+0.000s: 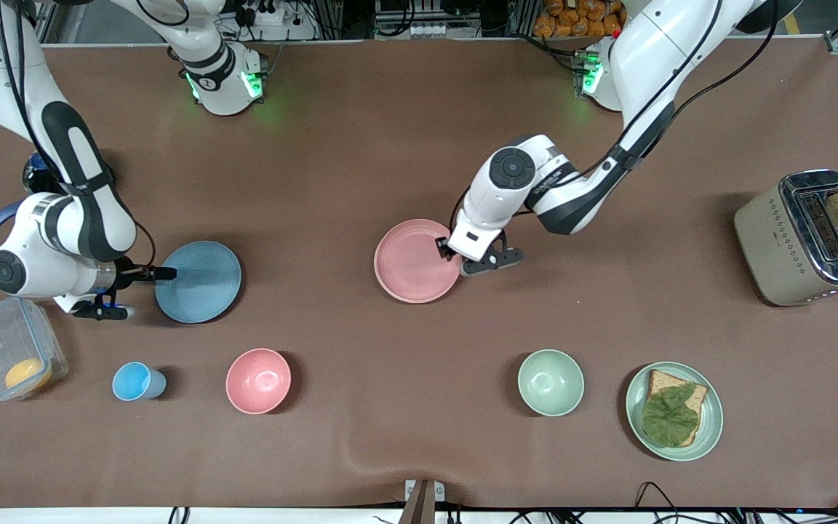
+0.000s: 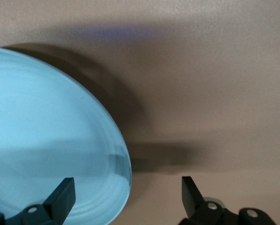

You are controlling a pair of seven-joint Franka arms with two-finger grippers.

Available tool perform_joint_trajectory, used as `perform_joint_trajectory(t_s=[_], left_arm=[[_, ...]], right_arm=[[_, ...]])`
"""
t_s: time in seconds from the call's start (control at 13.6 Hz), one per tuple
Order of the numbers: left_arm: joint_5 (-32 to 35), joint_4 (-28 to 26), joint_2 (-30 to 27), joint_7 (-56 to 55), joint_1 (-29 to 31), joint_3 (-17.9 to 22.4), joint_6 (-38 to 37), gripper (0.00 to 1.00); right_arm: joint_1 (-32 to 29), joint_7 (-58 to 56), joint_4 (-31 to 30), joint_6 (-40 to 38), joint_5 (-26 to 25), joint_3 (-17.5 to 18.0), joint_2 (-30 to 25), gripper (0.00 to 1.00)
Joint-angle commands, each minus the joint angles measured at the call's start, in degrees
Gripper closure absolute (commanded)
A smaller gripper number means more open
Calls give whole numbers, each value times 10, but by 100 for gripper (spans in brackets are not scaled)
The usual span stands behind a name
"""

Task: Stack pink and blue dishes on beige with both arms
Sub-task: 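Lower the pink plate onto the beige plate while the right gripper reaches the blue plate, then release the pink plate with the left gripper while the right gripper grips the blue plate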

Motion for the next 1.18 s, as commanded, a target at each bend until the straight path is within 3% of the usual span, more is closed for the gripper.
perform_joint_trajectory(t_s=[0.0,0.15,0.22,0.37,0.44,0.52,0.88,1.1], left_arm=[[20,1,-81,7,49,14,-21,0],[20,6,-128,77,114,12,-53,0],[19,12,-146,124,142,11,-77,0],[13,37,-168,189,176,11,-132,0],[10,53,-173,194,186,11,-158,0],[9,75,-175,195,188,11,-191,0],[-32,180,-180,258,216,10,-344,0],[-74,184,-209,373,273,10,-365,0]], right_arm=[[4,5,-6,34,6,1,15,0],[5,4,-6,34,6,1,16,0],[5,5,-6,34,6,2,16,9],[1,5,-7,30,26,2,17,72],[2,5,-7,27,40,2,17,90],[3,5,-7,26,45,2,17,100],[4,-1,-7,18,45,2,16,100],[5,-1,-7,15,45,2,16,100]])
